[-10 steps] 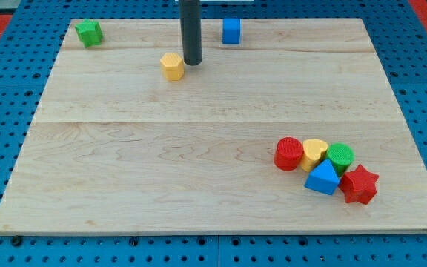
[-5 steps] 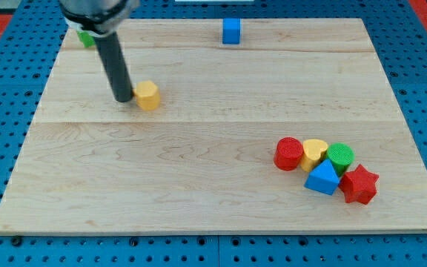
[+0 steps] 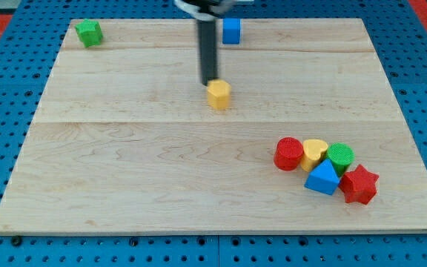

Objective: Move the yellow hexagon above the red circle

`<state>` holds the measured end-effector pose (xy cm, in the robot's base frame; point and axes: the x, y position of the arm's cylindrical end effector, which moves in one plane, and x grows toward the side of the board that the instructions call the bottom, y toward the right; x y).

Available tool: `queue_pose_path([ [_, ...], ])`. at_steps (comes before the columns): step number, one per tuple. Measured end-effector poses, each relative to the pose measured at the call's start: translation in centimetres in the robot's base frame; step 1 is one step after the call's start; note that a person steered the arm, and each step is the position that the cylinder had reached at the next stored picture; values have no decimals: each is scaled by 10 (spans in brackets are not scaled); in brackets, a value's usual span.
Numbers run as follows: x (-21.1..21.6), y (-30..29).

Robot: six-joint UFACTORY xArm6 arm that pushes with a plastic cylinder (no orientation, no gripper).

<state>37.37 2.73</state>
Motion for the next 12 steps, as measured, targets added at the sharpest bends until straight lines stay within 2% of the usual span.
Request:
queue_pose_path([
  [1, 56, 89],
  [2, 58, 88],
  [3, 14, 31],
  [4, 7, -36],
  [5, 47, -9],
  [6, 76, 67],
  [8, 59, 107],
  [9, 63, 160],
  [10, 87, 158],
  [11, 88, 138],
  [12, 66, 118],
])
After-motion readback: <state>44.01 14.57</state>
